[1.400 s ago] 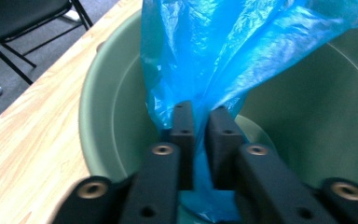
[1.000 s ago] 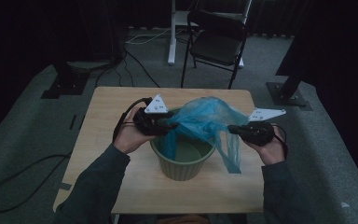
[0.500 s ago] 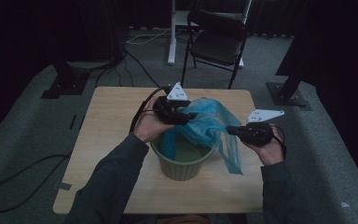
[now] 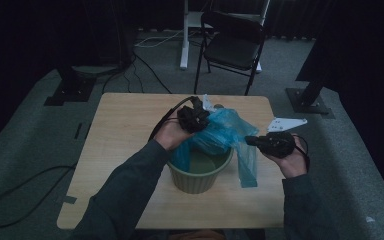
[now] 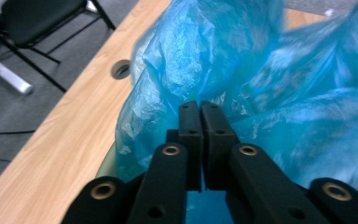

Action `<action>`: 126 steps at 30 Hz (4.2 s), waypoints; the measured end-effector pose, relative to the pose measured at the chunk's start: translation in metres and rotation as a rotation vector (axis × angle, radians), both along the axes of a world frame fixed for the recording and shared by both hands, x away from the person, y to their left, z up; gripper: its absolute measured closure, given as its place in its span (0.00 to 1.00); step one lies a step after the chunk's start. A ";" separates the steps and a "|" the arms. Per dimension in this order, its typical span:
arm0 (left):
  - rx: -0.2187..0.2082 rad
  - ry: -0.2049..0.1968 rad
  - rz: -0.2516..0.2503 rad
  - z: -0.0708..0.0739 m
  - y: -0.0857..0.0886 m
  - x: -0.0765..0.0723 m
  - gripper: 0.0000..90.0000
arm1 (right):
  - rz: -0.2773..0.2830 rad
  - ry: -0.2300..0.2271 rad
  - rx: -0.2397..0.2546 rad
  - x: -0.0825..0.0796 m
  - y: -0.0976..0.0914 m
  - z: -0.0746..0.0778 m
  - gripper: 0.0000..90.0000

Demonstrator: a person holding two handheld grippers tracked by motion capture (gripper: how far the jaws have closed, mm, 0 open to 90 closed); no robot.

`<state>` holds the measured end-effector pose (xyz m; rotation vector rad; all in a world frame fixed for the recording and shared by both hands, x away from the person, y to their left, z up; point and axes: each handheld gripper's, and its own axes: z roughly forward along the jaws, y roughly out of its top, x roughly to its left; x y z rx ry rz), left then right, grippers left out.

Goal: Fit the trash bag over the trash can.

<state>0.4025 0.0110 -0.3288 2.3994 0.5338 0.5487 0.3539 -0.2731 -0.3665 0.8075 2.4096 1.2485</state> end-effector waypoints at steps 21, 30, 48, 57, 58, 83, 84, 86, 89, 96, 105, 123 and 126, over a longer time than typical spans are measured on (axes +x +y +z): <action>-0.182 0.002 0.201 -0.015 0.113 -0.037 0.99 | -0.085 0.060 -0.025 -0.005 -0.028 -0.016 1.00; -0.183 0.016 0.180 -0.020 0.109 -0.037 0.95 | -0.092 0.027 0.005 -0.003 -0.021 -0.004 0.83; -0.179 0.020 0.115 -0.023 0.093 -0.041 0.91 | 0.002 -0.036 0.103 0.001 0.013 0.042 0.68; -0.173 0.020 0.096 -0.022 0.086 -0.041 0.89 | 0.059 0.013 0.138 0.017 0.048 0.047 0.59; -0.175 0.020 0.097 -0.022 0.086 -0.041 0.88 | 0.060 0.027 0.118 0.020 0.052 0.044 0.59; -0.152 -0.121 0.021 0.020 0.030 0.003 0.63 | 0.123 0.095 0.001 0.018 0.063 0.013 0.95; -0.141 -0.106 0.034 0.017 0.028 0.007 0.71 | 0.122 0.097 -0.003 0.017 0.063 0.013 0.95; -0.134 -0.084 0.061 0.015 0.030 0.011 0.89 | 0.121 0.096 -0.006 0.016 0.061 0.013 0.95; -0.161 -0.064 0.116 0.011 0.044 0.012 0.99 | 0.118 0.095 0.003 0.013 0.055 0.013 0.94; -0.238 -0.025 0.258 0.001 0.096 0.016 0.99 | 0.104 0.093 0.025 0.004 0.040 0.012 0.95; -0.237 0.031 0.384 -0.027 0.147 0.010 0.99 | 0.104 0.094 0.015 -0.007 0.031 0.010 0.97; -0.309 -0.045 0.373 0.002 0.143 0.002 0.78 | 0.052 0.058 0.059 -0.002 0.032 0.019 0.79; -0.309 -0.066 0.351 0.010 0.136 0.000 0.76 | 0.053 0.059 0.060 -0.001 0.033 0.019 0.78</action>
